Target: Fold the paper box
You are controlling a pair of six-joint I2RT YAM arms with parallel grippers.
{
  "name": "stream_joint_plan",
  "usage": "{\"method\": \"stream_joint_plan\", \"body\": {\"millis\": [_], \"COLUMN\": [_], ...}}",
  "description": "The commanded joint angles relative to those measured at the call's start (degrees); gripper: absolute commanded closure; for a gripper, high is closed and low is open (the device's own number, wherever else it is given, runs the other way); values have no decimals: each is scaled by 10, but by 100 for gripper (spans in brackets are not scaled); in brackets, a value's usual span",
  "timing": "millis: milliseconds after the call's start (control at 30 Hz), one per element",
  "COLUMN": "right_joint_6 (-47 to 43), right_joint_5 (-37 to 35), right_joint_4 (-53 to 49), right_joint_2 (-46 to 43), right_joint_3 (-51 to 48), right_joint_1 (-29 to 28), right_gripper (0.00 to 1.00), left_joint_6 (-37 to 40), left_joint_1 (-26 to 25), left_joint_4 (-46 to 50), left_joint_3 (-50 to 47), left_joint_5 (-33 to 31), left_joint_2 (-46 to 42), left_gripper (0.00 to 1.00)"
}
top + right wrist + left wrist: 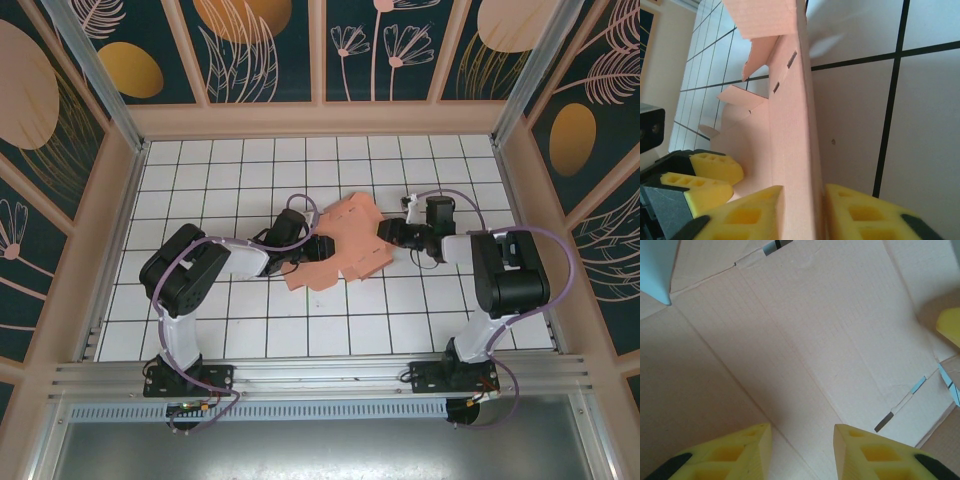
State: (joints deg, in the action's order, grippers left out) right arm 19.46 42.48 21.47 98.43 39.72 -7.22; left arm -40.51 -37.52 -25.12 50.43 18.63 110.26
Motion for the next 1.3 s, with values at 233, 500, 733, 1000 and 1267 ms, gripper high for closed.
{"method": "stream_joint_plan", "body": {"millis": [233, 500, 733, 1000, 1267], "right_joint_6": [-38, -122, -140, -172, -238], "right_joint_5": [-35, -145, -205, -258, -353], "right_joint_4": [-13, -61, -35, -63, -94], "right_joint_2": [-5, -42, -76, -78, -79], "right_joint_3": [21, 28, 14, 37, 50], "right_joint_1": [-7, -44, -67, -87, -126], "right_gripper": [100, 100, 100, 100, 100], "left_joint_6": [12, -20, -70, -72, -68], "left_joint_1": [1, 2, 24, 51, 68], "left_joint_4": [90, 49, 25, 50, 58], "left_joint_3": [-12, -18, -4, 46, 91], "left_joint_5": [-27, -46, -95, -83, -83], "left_joint_2": [37, -37, -103, -75, -46], "left_gripper": [62, 39, 11, 10, 14]}}
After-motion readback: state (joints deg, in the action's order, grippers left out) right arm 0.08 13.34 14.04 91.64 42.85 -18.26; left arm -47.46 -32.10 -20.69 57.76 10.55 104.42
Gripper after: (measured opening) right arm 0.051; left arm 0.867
